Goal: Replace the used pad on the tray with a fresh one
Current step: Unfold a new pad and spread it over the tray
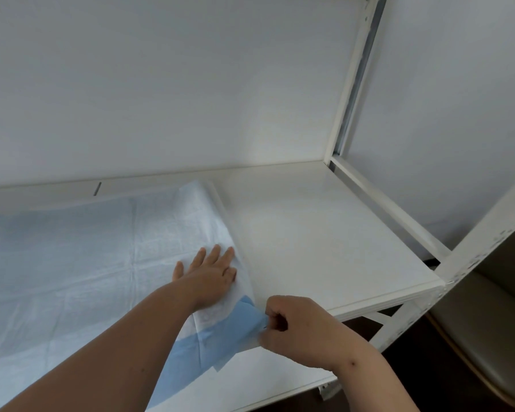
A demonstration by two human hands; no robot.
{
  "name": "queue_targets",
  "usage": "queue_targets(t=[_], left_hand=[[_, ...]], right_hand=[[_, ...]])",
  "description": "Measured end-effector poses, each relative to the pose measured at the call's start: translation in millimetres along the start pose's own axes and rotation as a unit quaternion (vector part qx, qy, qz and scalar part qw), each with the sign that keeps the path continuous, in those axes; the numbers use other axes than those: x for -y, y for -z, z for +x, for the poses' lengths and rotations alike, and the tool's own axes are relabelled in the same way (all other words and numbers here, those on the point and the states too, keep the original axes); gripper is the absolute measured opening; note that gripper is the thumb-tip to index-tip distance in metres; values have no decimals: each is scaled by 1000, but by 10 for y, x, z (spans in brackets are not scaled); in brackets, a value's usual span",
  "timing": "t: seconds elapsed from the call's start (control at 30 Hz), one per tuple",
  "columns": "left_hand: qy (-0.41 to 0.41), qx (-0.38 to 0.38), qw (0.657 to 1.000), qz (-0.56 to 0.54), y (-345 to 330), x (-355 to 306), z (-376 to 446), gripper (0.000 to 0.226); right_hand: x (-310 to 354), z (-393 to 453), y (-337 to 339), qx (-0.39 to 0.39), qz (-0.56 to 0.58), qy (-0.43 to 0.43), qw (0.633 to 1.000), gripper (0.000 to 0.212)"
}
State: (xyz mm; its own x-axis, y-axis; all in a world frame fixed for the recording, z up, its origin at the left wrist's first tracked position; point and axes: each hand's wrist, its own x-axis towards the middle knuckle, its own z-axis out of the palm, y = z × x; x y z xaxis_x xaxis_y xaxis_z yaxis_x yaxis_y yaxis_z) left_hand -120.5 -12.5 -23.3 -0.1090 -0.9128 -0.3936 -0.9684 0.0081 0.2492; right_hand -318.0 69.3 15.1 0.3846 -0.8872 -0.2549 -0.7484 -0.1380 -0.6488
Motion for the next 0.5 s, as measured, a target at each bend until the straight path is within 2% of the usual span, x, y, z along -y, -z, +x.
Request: queue_targets(t=[0.13,0.27,0.4,0.43,0.5], left_hand=[[-2,7,1000,-2,17,1,8,56],[-3,7,1000,-19,31,23,22,55],[-3,4,1000,-25,34,23,30,57],[-5,1,1000,-20,31,25,22,59],[-8,-3,1000,-18,18,24,0,65]], right_hand=[[71,49,-55,-32,-39,33,998,26],[116,21,34,32,-21,-5,999,28],[122,-57,217,150,51,-56,986,18],[123,-68,251,161,63,-64,983,15],[121,-51,298,120,74,-79,987,14]])
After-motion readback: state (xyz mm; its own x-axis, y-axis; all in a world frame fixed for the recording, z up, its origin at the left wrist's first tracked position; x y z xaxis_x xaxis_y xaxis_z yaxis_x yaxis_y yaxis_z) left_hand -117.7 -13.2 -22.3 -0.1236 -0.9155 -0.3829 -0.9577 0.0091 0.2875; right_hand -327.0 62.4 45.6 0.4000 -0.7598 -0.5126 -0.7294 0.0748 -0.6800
